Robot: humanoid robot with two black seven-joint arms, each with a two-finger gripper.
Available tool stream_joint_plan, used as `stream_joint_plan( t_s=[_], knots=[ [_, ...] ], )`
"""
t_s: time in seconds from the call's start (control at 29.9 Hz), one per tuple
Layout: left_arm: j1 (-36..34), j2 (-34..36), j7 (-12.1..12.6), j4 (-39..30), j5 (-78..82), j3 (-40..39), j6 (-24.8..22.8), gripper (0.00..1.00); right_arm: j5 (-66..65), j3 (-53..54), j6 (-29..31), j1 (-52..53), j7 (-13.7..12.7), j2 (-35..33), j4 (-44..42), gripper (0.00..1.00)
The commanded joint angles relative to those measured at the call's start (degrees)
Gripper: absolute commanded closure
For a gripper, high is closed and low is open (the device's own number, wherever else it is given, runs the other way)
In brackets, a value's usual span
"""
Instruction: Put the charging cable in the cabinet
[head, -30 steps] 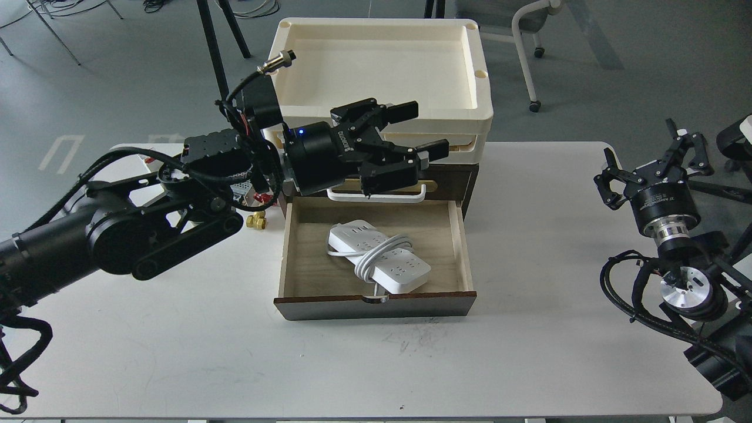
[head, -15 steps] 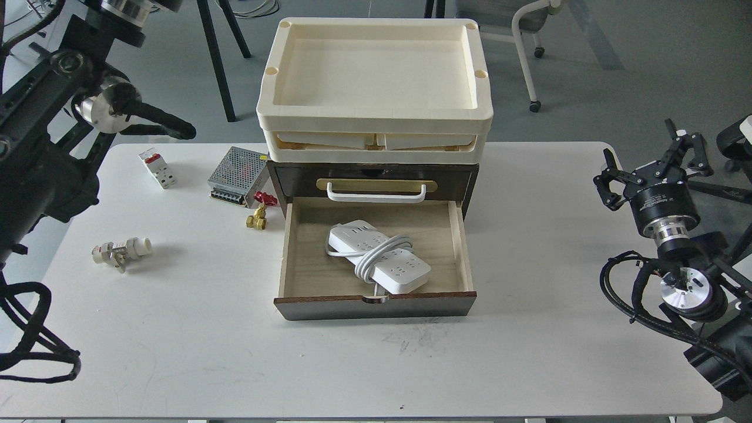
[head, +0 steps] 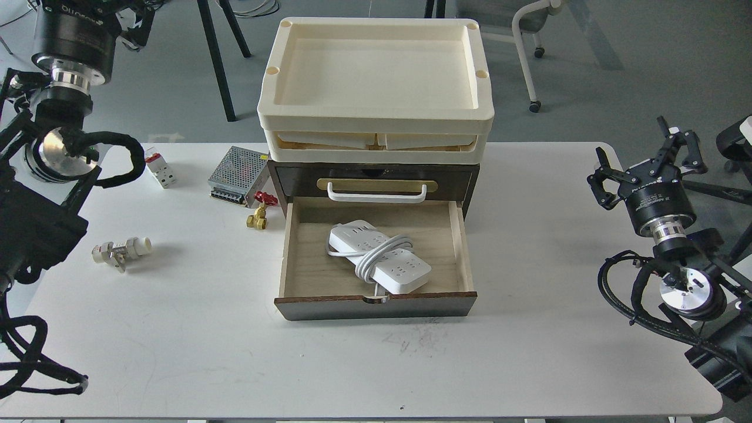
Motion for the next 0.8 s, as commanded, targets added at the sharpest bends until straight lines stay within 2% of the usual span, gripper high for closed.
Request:
stream_joint_plan(
  t_s=[0.0, 0.07, 0.2, 0.33, 0.47, 0.77],
  knots=[
    [4.1, -0.1, 1.8, -0.3, -0.5, 0.6, 0.2, 0.01, 0.5, 0.3, 0.1, 0.1, -0.8, 0.4, -0.4, 0.0],
    [6.5, -0.7, 2.5, -0.4, -0.5, 0.5, 0.0, 0.01, 0.7, 0.5, 0.1, 0.2, -1.2, 0.4, -0.6, 0.0],
    [10.3, -2.6, 2.2, -0.1, -0.7, -0.1, -1.6, 0.01, 0.8, 0.6, 0.1, 0.3, -1.3, 0.5, -0.6, 0.0],
    [11.4, -2.7, 1.9, 0.4, -0.8, -0.2, -3.9, 0.01, 1.0, 0.8, -0.5, 0.3, -1.2, 0.5, -0.6, 0.0],
    [11.8, -2.9, 2.1, 0.5, -0.8, 0.0, -4.1, 0.01, 1.2, 2.2, -2.8, 0.3, -1.2, 0.6, -0.8, 0.0],
    [14.6, -4.8, 2.2, 0.6, -0.7, 0.4, -5.8, 0.01, 1.2, 2.3, -2.9, 1.1, -1.1, 0.4, -0.9, 0.0]
  ],
)
